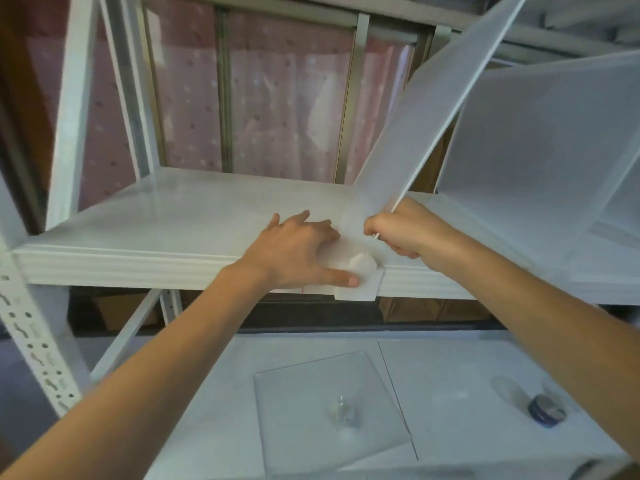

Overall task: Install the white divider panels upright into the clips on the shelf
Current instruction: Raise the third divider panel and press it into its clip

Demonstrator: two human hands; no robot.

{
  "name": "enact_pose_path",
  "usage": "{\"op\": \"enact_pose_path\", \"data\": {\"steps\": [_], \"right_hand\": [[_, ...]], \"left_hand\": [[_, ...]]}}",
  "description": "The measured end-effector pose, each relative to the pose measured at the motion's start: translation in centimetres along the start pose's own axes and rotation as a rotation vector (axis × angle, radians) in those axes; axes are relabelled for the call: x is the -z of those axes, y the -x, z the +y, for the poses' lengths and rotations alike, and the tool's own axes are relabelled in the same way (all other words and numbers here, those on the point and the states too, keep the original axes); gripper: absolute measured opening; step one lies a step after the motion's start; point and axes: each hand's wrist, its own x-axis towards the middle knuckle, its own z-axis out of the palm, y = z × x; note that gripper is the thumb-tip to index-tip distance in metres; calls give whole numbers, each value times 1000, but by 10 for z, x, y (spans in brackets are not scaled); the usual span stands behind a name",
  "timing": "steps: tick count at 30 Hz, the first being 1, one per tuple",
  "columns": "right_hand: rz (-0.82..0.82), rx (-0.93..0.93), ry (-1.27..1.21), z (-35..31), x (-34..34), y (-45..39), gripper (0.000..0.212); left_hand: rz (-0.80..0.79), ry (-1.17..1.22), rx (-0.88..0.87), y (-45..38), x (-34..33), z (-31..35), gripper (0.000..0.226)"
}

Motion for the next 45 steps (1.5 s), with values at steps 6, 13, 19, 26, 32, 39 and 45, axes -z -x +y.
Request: {"op": "enact_pose_path", "data": {"steps": [6, 13, 19, 26, 32, 39, 45], "right_hand": [[-45, 36, 44, 6, -13, 0, 32], [-62, 51, 16, 4, -17, -3, 31], [-31, 82, 79, 6, -21, -2, 29], [-26, 95, 225, -5, -10, 2, 51], [-18, 88, 360, 5, -18, 7, 29], [59, 108, 143, -13, -5, 5, 25], [17, 25, 96, -2, -23, 7, 34]], "left_hand": [[37, -59, -6, -5, -4, 2, 91], [75, -83, -18, -5, -8, -2, 89], [88, -84, -26, -6, -10, -3, 91], [114, -84, -39, -6, -12, -5, 90], [131, -91, -42, -6, -13, -5, 90], [148, -62, -51, -5, -13, -6, 86], [156, -102, -56, -4, -12, -3, 88]]}}
